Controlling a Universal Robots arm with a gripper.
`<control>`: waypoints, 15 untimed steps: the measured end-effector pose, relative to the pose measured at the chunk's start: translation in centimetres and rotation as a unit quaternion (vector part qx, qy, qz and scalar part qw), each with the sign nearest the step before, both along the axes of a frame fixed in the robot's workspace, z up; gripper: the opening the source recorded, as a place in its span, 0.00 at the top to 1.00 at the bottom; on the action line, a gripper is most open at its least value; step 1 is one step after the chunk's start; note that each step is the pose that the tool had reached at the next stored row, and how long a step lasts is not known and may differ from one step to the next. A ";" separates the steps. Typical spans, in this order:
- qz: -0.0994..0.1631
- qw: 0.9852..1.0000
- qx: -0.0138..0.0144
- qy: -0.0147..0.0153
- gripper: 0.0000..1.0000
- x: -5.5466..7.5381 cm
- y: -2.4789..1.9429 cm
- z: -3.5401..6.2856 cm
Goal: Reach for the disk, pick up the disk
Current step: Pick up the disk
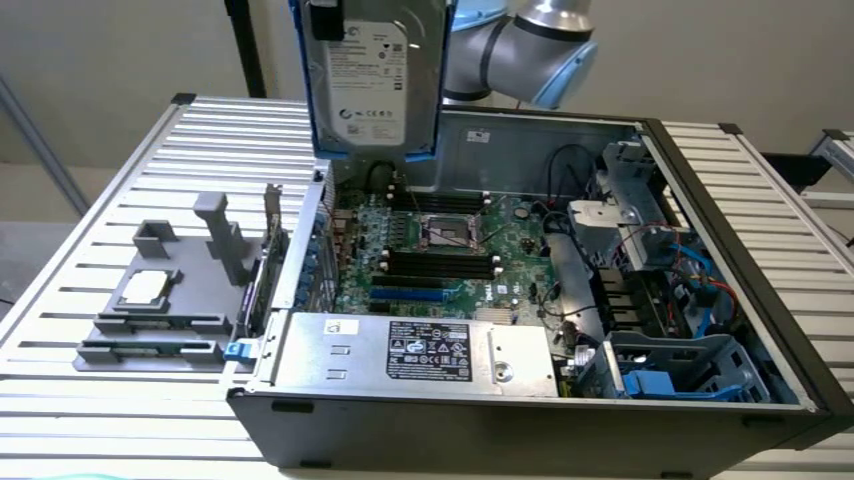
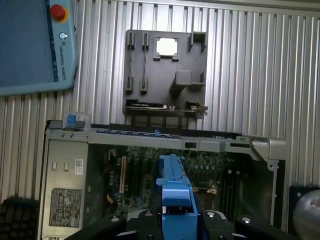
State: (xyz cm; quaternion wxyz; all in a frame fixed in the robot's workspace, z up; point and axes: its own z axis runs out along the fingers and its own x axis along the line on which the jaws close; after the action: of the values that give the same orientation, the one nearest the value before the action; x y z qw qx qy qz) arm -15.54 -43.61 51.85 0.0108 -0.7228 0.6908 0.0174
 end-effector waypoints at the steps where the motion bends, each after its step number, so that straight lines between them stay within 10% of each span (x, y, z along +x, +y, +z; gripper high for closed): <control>1: 0.000 1.000 0.000 0.000 0.67 0.4 -0.24 0.00; 15: 0.000 1.000 0.000 0.000 0.67 6.0 -3.49 0.00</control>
State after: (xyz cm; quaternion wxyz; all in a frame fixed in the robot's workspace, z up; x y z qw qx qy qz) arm -9.53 -47.10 51.85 0.0108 -0.7228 0.6908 0.0174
